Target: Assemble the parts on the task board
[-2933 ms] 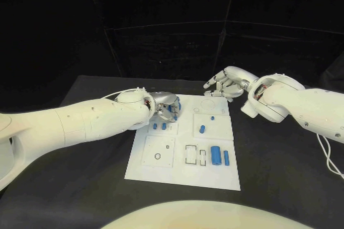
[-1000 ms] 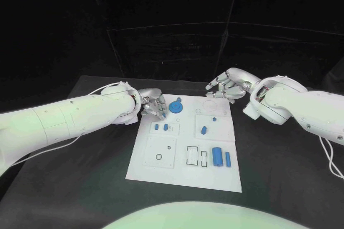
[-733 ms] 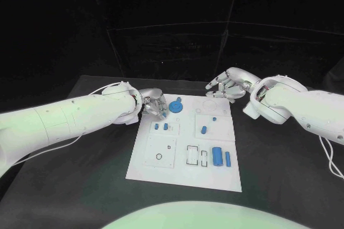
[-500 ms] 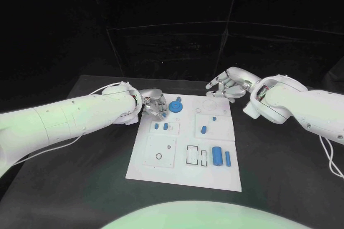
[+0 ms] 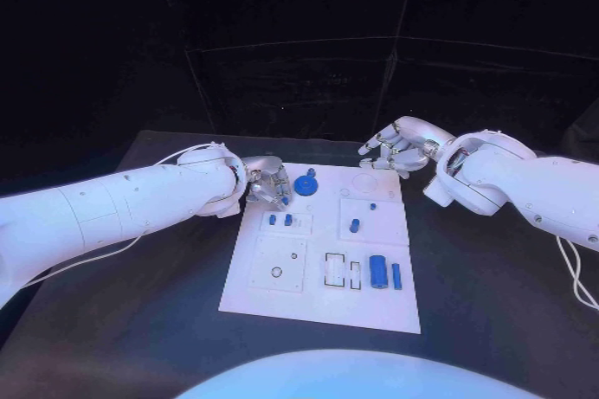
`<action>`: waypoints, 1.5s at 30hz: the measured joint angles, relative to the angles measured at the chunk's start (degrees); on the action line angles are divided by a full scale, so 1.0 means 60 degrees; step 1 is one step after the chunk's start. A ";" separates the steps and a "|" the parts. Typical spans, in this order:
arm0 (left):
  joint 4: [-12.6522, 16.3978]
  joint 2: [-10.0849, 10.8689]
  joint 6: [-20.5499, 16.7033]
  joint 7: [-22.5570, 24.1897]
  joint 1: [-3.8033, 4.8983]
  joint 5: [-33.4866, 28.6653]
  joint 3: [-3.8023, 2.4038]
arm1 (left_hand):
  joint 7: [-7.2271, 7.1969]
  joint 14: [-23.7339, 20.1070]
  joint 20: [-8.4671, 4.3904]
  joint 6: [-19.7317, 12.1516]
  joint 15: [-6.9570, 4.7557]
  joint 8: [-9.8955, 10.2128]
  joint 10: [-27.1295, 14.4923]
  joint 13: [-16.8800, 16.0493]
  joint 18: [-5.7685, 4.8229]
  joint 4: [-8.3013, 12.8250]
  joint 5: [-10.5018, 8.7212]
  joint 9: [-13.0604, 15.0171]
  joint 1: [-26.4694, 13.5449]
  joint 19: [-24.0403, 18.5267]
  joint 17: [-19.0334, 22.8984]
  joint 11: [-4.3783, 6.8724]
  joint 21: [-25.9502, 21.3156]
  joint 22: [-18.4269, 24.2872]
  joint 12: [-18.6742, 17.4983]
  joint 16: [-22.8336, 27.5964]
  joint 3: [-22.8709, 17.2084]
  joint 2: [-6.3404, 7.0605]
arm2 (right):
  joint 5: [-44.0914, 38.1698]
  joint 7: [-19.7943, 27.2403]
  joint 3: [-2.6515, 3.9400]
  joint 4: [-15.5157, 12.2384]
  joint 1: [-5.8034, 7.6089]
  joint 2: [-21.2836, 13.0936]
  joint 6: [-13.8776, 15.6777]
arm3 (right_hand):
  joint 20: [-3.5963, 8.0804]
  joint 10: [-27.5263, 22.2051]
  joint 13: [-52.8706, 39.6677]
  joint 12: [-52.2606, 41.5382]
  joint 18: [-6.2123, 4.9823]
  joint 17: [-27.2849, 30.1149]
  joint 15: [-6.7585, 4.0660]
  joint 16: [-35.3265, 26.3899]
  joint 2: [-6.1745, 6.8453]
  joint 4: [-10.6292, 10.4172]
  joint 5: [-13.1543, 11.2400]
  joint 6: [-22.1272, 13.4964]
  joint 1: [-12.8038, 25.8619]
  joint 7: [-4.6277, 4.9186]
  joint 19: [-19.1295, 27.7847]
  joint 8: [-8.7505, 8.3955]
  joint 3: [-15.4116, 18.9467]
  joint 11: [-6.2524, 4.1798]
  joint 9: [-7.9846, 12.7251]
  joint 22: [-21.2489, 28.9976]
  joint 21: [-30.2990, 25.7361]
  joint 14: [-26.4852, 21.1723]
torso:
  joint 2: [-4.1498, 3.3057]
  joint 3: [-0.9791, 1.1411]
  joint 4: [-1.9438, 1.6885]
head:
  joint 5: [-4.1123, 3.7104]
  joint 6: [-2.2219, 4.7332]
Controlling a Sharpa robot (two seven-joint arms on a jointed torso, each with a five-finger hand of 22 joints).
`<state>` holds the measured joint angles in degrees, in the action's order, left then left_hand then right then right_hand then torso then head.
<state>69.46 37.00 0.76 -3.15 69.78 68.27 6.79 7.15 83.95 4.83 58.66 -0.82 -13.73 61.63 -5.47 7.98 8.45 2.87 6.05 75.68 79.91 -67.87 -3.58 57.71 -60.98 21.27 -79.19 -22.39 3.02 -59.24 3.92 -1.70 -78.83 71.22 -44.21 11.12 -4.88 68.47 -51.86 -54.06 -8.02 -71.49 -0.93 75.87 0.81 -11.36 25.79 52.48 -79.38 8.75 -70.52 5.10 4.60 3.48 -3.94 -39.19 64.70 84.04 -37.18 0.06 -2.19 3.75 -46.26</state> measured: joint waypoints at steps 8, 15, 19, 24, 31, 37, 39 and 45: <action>0.0001 -0.0001 -0.0002 0.0019 0.0000 -0.0001 0.0007 | 0.0100 0.0000 0.0000 -0.0214 0.0000 0.0295 -0.0070 0.0081 0.0000 0.0055 0.0000 -0.0130 -0.0089 0.0000 0.0079 -0.0069 0.0000 -0.0015 -0.0197 0.0042 -0.0055 0.0089 | 0.0000 -0.0001 0.0000 0.0005 0.0000 0.0001 0.0000 | 0.0000 0.0000 0.0000 0.0000 0.0000 0.0000 0.0000 0.0000 0.0000 0.0000 0.0000 0.0000 0.0000 0.0000 0.0000 0.0000 0.0000 0.0000 0.0000 -0.0001 0.0000 0.0000 | 0.0000 -0.0001 0.0000 | -0.0006 -0.0013; -0.0010 0.0000 -0.0011 0.0028 -0.0004 -0.0001 0.0007 | 0.0172 0.0000 0.0003 -0.0414 0.0000 0.0504 -0.0208 0.0145 0.0000 0.0055 0.0000 -0.0234 -0.0162 -0.0004 0.0159 -0.0139 0.0000 -0.0014 -0.0342 0.0081 -0.0054 0.0162 | 0.0000 -0.0002 0.0000 0.0006 0.0000 0.0001 0.0001 | 0.0000 0.0000 0.0016 0.0000 0.0001 0.0000 0.0000 0.0000 0.0000 0.0000 0.0000 0.0000 0.0000 0.0000 0.0000 0.0000 0.0000 0.0000 0.0000 0.0069 -0.0037 0.0000 | 0.0003 -0.0001 -0.0001 | -0.0016 -0.0013; -0.0013 0.0005 -0.0009 0.0027 -0.0005 -0.0001 0.0008 | 0.0204 0.0003 0.0032 -0.0516 0.0003 0.0585 -0.0260 0.0161 0.0000 0.0080 0.0000 -0.0287 -0.0209 -0.0033 0.0203 -0.0189 -0.0001 -0.0013 -0.0384 0.0081 -0.0080 0.0209 | 0.0000 -0.0002 0.0000 0.0007 0.0000 -0.0002 0.0001 | 0.0000 0.0000 0.0054 0.0046 0.0000 0.0000 0.0000 0.0000 0.0000 0.0000 0.0000 0.0000 0.0000 0.0000 0.0000 0.0000 0.0000 0.0000 0.0000 0.0097 -0.0037 0.0000 | 0.0006 -0.0001 -0.0002 | -0.0017 -0.0011; -0.0013 0.0014 -0.0008 0.0018 -0.0005 -0.0001 0.0008 | 0.0239 0.0001 0.0059 -0.0551 0.0071 0.0659 -0.0311 0.0174 0.0000 0.0080 0.0000 -0.0312 -0.0244 -0.0060 0.0213 -0.0240 0.0000 -0.0013 -0.0440 0.0081 -0.0080 0.0244 | 0.0000 -0.0002 0.0000 0.0010 0.0000 -0.0010 0.0004 | -0.0018 -0.0379 0.0559 0.0568 0.0000 -0.0005 0.0000 0.0000 0.0000 -0.0016 0.0000 -0.0001 0.0000 -0.0001 0.0087 0.0000 -0.0016 -0.0003 0.0000 0.0218 -0.0137 0.0000 | 0.0008 -0.0001 -0.0002 | -0.0018 0.0005; 0.0007 0.0126 -0.0026 0.0014 -0.0005 -0.0001 0.0008 | 0.0278 0.0001 0.0096 -0.0683 0.0071 0.0742 -0.0415 0.0202 0.0000 0.0120 0.0000 -0.0358 -0.0204 -0.0097 0.0283 -0.0278 -0.0060 0.0023 -0.0498 0.0117 -0.0120 0.0282 | -0.0011 -0.0031 0.0000 0.0015 0.0000 -0.0038 0.0006 | 0.0013 -0.1084 0.1907 0.2016 -0.0152 0.0593 0.0000 -0.0618 -0.0048 -0.0059 -0.0076 -0.0001 -0.0314 -0.0001 0.0571 0.0038 -0.0188 -0.0018 0.0000 0.1321 -0.0890 0.0000 | 0.0008 -0.0003 -0.0005 | -0.0029 0.0025; 0.0072 0.0375 -0.0240 0.0086 -0.0005 -0.0106 0.0004 | 0.0358 -0.0140 0.0159 -0.0907 0.0211 0.0949 -0.0771 0.0263 0.0001 0.0251 0.0000 -0.0385 -0.0154 -0.0364 0.0790 -0.0327 -0.0677 0.0514 -0.0681 0.0436 -0.0251 0.0333 | -0.0485 -0.0196 0.0000 0.0013 -0.0001 -0.0130 -0.0021 | 0.0016 -0.1537 0.3510 0.4010 -0.0239 0.1166 0.0000 -0.1199 0.0104 0.0210 -0.1224 0.0561 -0.1113 -0.0033 0.0600 0.0283 -0.0915 0.0001 -0.0052 0.1783 -0.1224 0.0000 | 0.0008 -0.0011 -0.0010 | -0.0061 0.0062; 0.0091 0.0475 -0.0392 0.0176 -0.0005 -0.0270 0.0002 | 0.0358 -0.0326 0.0186 -0.0907 0.0245 0.0992 -0.0879 0.0269 0.0001 0.0292 0.0000 -0.0385 -0.0118 -0.0615 0.1248 -0.0383 -0.1235 0.0977 -0.0737 0.0718 -0.0323 0.0298 | -0.0800 -0.0264 0.0000 -0.0014 -0.0012 -0.0175 -0.0049 | 0.0016 -0.1352 0.4166 0.4715 -0.0301 0.1254 0.0000 -0.1279 0.0245 0.0252 -0.1440 0.0786 -0.1254 -0.0039 0.0600 0.0286 -0.1225 0.0033 -0.0045 0.1795 -0.1264 0.0000 | 0.0013 -0.0011 -0.0009 | -0.0078 0.0080; 0.0142 0.0774 -0.1151 0.0917 0.0007 -0.1784 0.0000 | 0.0410 -0.0896 0.0268 -0.0854 0.0314 0.0992 -0.1050 0.0268 0.0242 0.0347 0.0000 -0.0372 -0.0110 -0.1328 0.2482 -0.0500 -0.2723 0.2174 -0.0767 0.1535 -0.0505 0.0290 | -0.2217 -0.0538 0.0000 -0.0301 -0.0113 -0.0381 -0.0188 | 0.0015 -0.0985 0.5528 0.6215 -0.0300 0.1178 0.0000 -0.1275 0.0617 0.0311 -0.1687 0.1039 -0.1317 -0.0086 0.0490 0.0279 -0.2008 0.0067 0.0001 0.1734 -0.1265 0.0000 | 0.0016 -0.0002 0.0011 | -0.0243 0.0165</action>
<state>70.31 41.65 -6.15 2.36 69.82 57.56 6.78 9.61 78.58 6.44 53.53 1.07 -7.78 55.33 -3.86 9.43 10.53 2.87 3.82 75.02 71.94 -52.98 -6.58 41.37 -47.94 16.67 -69.98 -25.42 4.76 -72.54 0.69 -1.70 -80.64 70.54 -46.50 9.99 -4.79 62.56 -18.70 -16.77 -9.82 -64.42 -0.93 68.23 4.51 -9.49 15.67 58.72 -87.29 8.24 -67.58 6.77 -7.45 3.89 -3.94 -28.78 57.11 84.04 -37.09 0.05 -2.12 2.29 -45.27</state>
